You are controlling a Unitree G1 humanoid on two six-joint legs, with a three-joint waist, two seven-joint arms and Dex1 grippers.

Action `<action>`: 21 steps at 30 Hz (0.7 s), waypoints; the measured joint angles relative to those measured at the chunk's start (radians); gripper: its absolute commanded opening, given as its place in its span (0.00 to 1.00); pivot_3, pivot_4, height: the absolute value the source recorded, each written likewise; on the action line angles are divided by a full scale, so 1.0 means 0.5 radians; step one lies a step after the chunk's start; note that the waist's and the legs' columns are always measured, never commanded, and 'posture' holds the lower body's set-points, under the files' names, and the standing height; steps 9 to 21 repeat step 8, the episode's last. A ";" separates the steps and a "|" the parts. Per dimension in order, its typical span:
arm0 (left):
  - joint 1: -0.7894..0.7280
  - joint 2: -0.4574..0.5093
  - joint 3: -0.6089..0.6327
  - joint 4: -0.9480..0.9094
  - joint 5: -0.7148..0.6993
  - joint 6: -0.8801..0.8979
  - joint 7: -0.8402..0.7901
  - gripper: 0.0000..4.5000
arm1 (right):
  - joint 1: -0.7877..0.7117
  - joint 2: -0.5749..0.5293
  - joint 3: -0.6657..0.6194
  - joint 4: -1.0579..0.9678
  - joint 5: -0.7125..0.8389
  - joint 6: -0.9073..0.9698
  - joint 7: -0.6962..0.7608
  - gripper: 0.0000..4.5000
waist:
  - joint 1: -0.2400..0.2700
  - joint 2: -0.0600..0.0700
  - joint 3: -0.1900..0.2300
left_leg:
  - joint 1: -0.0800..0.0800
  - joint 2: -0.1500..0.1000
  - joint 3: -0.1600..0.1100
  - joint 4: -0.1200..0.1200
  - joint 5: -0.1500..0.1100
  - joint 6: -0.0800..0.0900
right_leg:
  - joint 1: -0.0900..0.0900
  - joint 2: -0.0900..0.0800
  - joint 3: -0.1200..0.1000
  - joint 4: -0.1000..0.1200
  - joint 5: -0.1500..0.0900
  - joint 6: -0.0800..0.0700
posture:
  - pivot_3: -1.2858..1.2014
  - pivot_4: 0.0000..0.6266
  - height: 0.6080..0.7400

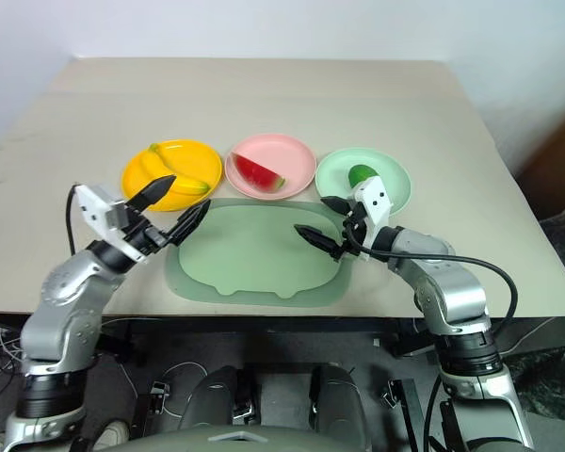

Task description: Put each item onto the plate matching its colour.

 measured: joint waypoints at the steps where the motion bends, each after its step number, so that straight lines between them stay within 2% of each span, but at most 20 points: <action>1: 0.026 0.043 0.051 -0.009 -0.032 0.001 -0.027 0.99 | 0.019 0.016 -0.001 -0.021 0.021 0.000 -0.010 1.00 | 0.001 0.000 0.000 | 0.000 0.000 0.000 0.000 0.000 0.001 | 0.000 -0.001 0.000 0.000 0.000 0.000 | 0.52 0.24 0.66; 5: 0.142 0.160 0.144 -0.009 -0.079 -0.006 -0.134 0.99 | 0.085 0.026 -0.017 -0.077 0.049 -0.030 -0.015 1.00 | 0.003 0.000 0.000 | 0.000 -0.001 0.000 0.000 -0.002 0.002 | 0.000 -0.001 0.000 -0.002 0.000 0.000 | 0.52 0.24 0.66; 21: 0.214 0.163 0.140 -0.009 -0.081 -0.010 -0.187 0.99 | 0.099 0.026 -0.018 -0.079 0.063 -0.053 -0.007 1.00 | 0.000 0.000 0.000 | 0.000 -0.001 0.000 0.000 -0.001 0.002 | 0.000 -0.001 0.000 -0.002 0.000 0.000 | 0.52 0.24 0.66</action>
